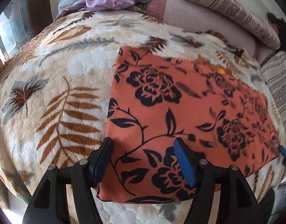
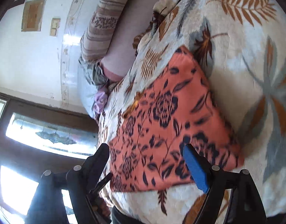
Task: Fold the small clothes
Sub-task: 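Smooth the folded top's edges with both open grippers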
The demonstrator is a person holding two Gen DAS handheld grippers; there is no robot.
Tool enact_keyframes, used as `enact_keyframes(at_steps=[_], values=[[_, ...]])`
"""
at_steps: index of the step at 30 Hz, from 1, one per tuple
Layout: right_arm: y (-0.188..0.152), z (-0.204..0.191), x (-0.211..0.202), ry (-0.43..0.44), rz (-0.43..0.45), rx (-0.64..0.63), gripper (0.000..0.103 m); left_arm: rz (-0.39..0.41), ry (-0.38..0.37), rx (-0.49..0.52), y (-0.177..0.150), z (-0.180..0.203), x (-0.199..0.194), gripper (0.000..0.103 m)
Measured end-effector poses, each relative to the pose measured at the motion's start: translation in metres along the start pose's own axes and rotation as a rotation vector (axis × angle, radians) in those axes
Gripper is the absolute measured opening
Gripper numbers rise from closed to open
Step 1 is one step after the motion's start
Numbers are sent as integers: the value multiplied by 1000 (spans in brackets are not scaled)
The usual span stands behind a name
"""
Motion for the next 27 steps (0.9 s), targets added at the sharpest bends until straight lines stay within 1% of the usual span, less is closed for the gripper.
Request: enact_keyframes(at_steps=[1, 2, 3, 4, 5, 7, 8, 9, 10, 11, 12, 13, 14, 15, 17, 18, 19, 20, 23, 25, 27], values=[[-7, 12, 6, -26, -16, 17, 84, 16, 23, 42, -1, 1, 1, 70], [-11, 30, 12, -86, -27, 43, 84, 23, 52, 74, -1, 4, -1, 72], [-12, 42, 13, -106, -16, 89, 84, 9, 72, 85, -1, 5, -5, 72], [-11, 40, 8, -62, 8, 117, 84, 6, 75, 84, -1, 8, -12, 72], [-11, 32, 2, -45, 25, 104, 84, 25, 59, 83, 1, 10, -21, 72], [-11, 13, -10, -20, 58, 33, 85, 80, 36, 81, 3, 13, -37, 74], [-10, 6, -12, -1, 60, 18, 85, 84, 39, 78, 1, 11, -38, 78], [-8, 2, -11, 19, 55, 14, 85, 67, 45, 72, -4, 7, -34, 79], [-6, 3, -10, 31, 54, 22, 85, 26, 61, 61, -10, 0, -24, 79], [-3, 11, -6, 19, 57, 44, 85, -29, 83, 38, -19, -8, -13, 79], [1, 26, 0, -29, 56, 71, 85, -49, 67, -1, -25, -15, -6, 81], [3, 44, 5, -79, 53, 122, 85, -14, 40, -35, -24, -18, -10, 81], [5, 48, 5, -33, 62, 181, 84, -11, 38, -57, -24, -19, -15, 81], [5, 46, -2, -11, 83, 193, 84, -17, 44, -67, -24, -20, -20, 81], [2, 32, -17, -37, 122, 120, 84, 20, 53, -57, -20, -20, -32, 81], [-2, 26, -24, -30, 132, 101, 84, 39, 65, -52, -17, -20, -38, 81], [-8, 22, -29, -9, 132, 107, 84, 50, 73, -54, -16, -19, -42, 81], [-15, 23, -32, 3, 129, 128, 84, 60, 65, -63, -14, -17, -45, 81], [-38, 35, -27, -19, 97, 167, 84, 72, 19, -76, -9, -2, -49, 81], [-42, 46, -22, -37, 83, 190, 85, 72, -3, -39, -4, 15, -47, 81], [-35, 55, -20, -23, 101, 235, 85, 73, -12, 15, 1, 35, -44, 81]])
Point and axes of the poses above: each gripper's, at about its wrist camera, not at the fingertips, and x roughly the way its jaws point, z to its right, y to its top, the point moved 9 cm from there along x, roughly the way its jaws point, and after that the axes turned 9 degrees about -y, right-handed, at the moved point
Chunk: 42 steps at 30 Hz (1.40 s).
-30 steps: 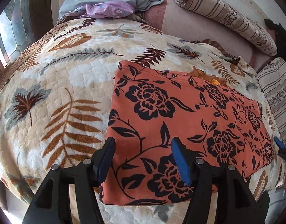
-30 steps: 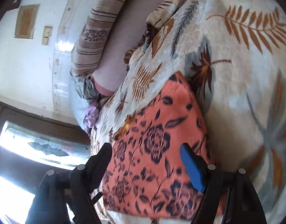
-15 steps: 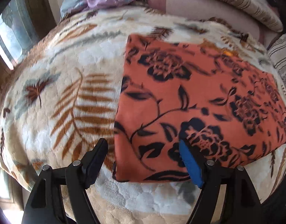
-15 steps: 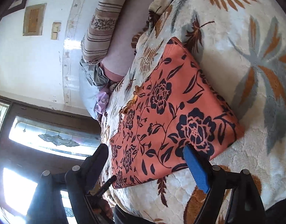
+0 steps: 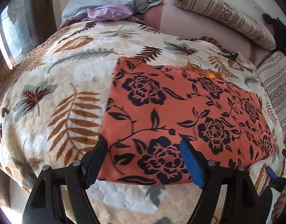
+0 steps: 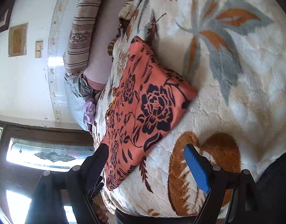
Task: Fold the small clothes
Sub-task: 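Smooth the folded top's edges with both open grippers, then press the folded coral top flat with both open grippers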
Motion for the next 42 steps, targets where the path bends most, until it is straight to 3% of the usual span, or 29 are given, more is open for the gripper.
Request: enact_keyframes(at_steps=[4, 8, 9, 10, 12, 16, 18, 20, 21, 22, 24, 26, 27, 28, 30, 34, 39, 42], values=[[22, 3, 17, 13, -4, 106, 85, 22, -40, 55, 14, 37, 11, 81], [39, 4, 21, -16, 66, 154, 83, -4, -66, 91, 22, 66, 32, 81], [43, 3, 21, -37, 86, 138, 70, -13, -67, 103, 22, 73, 39, 81], [45, 3, 25, -59, 87, 125, 43, -20, -67, 113, 23, 78, 45, 81], [44, 9, 37, -90, 34, 116, 12, -49, -58, 132, 21, 86, 57, 81], [42, -19, 15, -219, 136, -139, 10, -31, -72, 154, 24, 98, 55, 81], [41, -21, 13, -267, 145, -219, 10, -40, -41, 183, 22, 98, 61, 81], [36, 6, 37, -304, 13, -190, 14, -113, 17, 201, 11, 92, 84, 81], [39, 13, 34, -223, 15, -132, 16, -141, 26, 196, 5, 89, 94, 81], [40, 15, 27, -166, 9, -90, 18, -111, 28, 204, 6, 89, 94, 83], [44, 20, 9, -162, 19, -92, 22, -104, 35, 218, 6, 89, 94, 83], [54, 22, -10, -152, 53, -75, 41, -96, 27, 213, 5, 88, 94, 84], [62, 17, -17, -118, 74, -68, 69, -90, 28, 218, 5, 88, 94, 85], [72, 10, -23, -87, 97, -72, 86, -85, 29, 223, 5, 88, 94, 85], [95, -5, -24, -80, 119, -125, 87, -79, 29, 224, 5, 88, 94, 86], [135, -41, 25, -49, 4, -193, 87, -83, 28, 221, 5, 88, 94, 86], [159, -68, 105, -155, -145, -303, 86, -81, 25, 221, 6, 88, 95, 86], [155, -74, 138, -206, -197, -372, 82, -73, 18, 222, 6, 88, 95, 86]])
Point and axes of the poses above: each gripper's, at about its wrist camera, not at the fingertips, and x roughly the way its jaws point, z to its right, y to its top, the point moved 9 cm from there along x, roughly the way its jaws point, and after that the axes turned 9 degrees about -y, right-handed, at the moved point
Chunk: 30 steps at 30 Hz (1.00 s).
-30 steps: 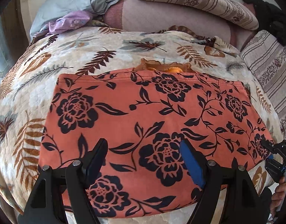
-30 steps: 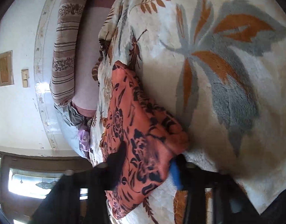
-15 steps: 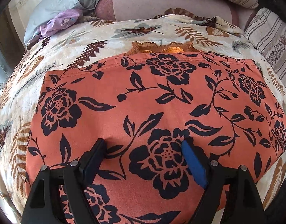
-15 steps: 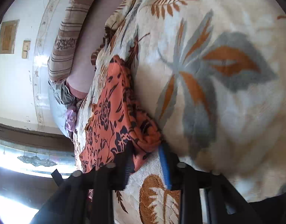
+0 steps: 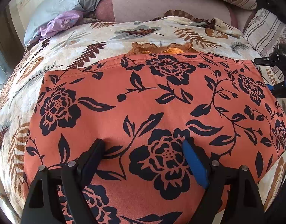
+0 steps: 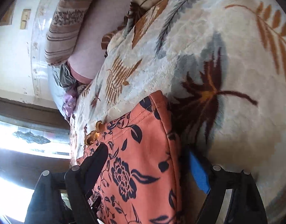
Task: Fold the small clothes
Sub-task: 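Press the folded coral top flat with both open grippers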
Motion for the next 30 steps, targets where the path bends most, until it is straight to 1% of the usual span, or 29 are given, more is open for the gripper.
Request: enact_keyframes(at_steps=[2, 3, 4, 6, 7, 9, 10, 11, 12, 13, 14, 15, 16, 17, 19, 20, 21, 23, 24, 25, 26, 27, 28, 29, 30], values=[[-1, -4, 11, -84, -26, -57, 40, 7, -2, 1, 0, 0, 0, 86], [0, -5, 13, -112, -27, -70, 20, 9, -3, 3, 0, 0, 1, 87], [1, -5, 11, -155, 0, -92, 20, 11, -5, 4, 0, -1, 1, 87], [7, -5, 6, -264, 83, -136, 20, 16, -10, 2, 0, -1, 1, 88], [10, -2, 10, -290, 95, -121, 21, 17, -10, 2, 0, -1, 1, 88], [13, 6, 11, -262, 99, -43, 27, 14, -13, 0, 0, -1, 1, 88], [13, 6, 7, -271, 114, -19, 31, 13, -18, -3, 0, -1, 1, 87], [16, 10, -4, -323, 138, -15, 36, 13, -21, -3, 0, -1, 0, 88], [17, 12, -14, -396, 170, -20, 58, 14, -22, 0, 0, -1, 1, 88], [18, 10, -28, -435, 217, -27, 74, 16, -22, 1, -1, -1, 1, 88], [18, 3, -44, -435, 269, -34, 74, 17, -22, -1, -1, -1, 1, 88], [14, -6, -56, -411, 306, -36, 74, 16, -24, -3, 0, -1, 1, 88], [8, -18, -66, -363, 324, -37, 74, 14, -27, -4, 0, -1, 1, 88], [-2, -33, -71, -293, 319, -44, 74, 9, -29, -6, 0, 0, 1, 88], [-31, -63, -70, -144, 261, -66, 74, -4, -54, -13, 2, -2, -6, 87], [-48, -75, -67, -89, 231, -79, 74, 4, -80, -31, 3, -4, -14, 85], [-65, -85, -62, -46, 197, -92, 74, 29, -99, -56, 3, -8, -25, 85], [-97, -94, -48, 13, 138, -97, 74, 79, -110, -102, -2, -25, -48, 85], [-112, -96, -39, 31, 111, -96, 75, 84, -102, -135, -8, -39, -55, 85], [-125, -95, -30, 40, 83, -97, 75, 79, -98, -191, -19, -57, -60, 84], [-134, -92, -20, 37, 57, -101, 75, 50, -91, -260, -33, -77, -58, 72], [-142, -85, -9, 15, 35, -96, 74, 2, -71, -315, -50, -97, -54, 38], [-147, -76, -1, -13, 18, -82, 75, 4, -68, -337, -60, -112, -57, 19], [-148, -69, 4, -13, 15, -65, 74, 14, -69, -353, -65, -123, -64, 6], [-149, -67, 3, 12, 27, -51, 74, 4, -69, -380, -68, -132, -70, 4]])
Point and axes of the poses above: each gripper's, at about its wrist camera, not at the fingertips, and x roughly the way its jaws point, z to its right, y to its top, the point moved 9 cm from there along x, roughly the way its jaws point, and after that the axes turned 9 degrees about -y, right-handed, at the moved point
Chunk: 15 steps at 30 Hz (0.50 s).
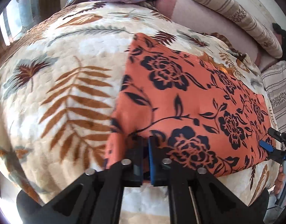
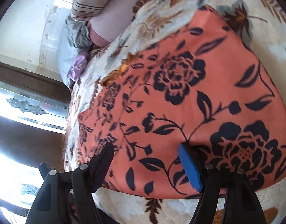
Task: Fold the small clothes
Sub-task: 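Press the folded coral top flat with both open grippers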
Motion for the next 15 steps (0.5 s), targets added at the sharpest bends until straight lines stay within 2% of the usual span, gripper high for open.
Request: enact_keyframes(at_steps=[2, 4, 5, 6, 7, 8, 10, 13, 14, 15], values=[[2, 2, -2, 14, 1, 11, 74, -14, -46, -42, 7, -6, -8, 6], [1, 4, -2, 21, -5, 10, 74, -8, -64, -36, 24, -2, -10, 35], [0, 4, -2, 22, -3, 7, 74, 31, -58, -20, 38, 1, -12, 72], [0, 3, -2, 20, -2, 2, 74, 90, -47, -2, 54, 3, -15, 86], [-1, 3, -2, 19, -3, -3, 74, 141, -45, 20, 72, 6, -15, 86], [-1, 4, -3, 21, -3, -2, 74, 149, -49, 39, 88, 10, -9, 86], [-2, 4, -4, 27, -6, 5, 74, 105, -62, 28, 115, 5, 13, 86], [-2, 7, -6, 32, -12, 8, 74, 12, -105, -75, 143, -7, 58, 83], [-2, 8, -7, 33, -12, 9, 74, -24, -117, -105, 148, -12, 72, 66], [-3, 8, -8, 34, -12, 5, 74, -60, -107, -119, 148, -15, 84, 31]])
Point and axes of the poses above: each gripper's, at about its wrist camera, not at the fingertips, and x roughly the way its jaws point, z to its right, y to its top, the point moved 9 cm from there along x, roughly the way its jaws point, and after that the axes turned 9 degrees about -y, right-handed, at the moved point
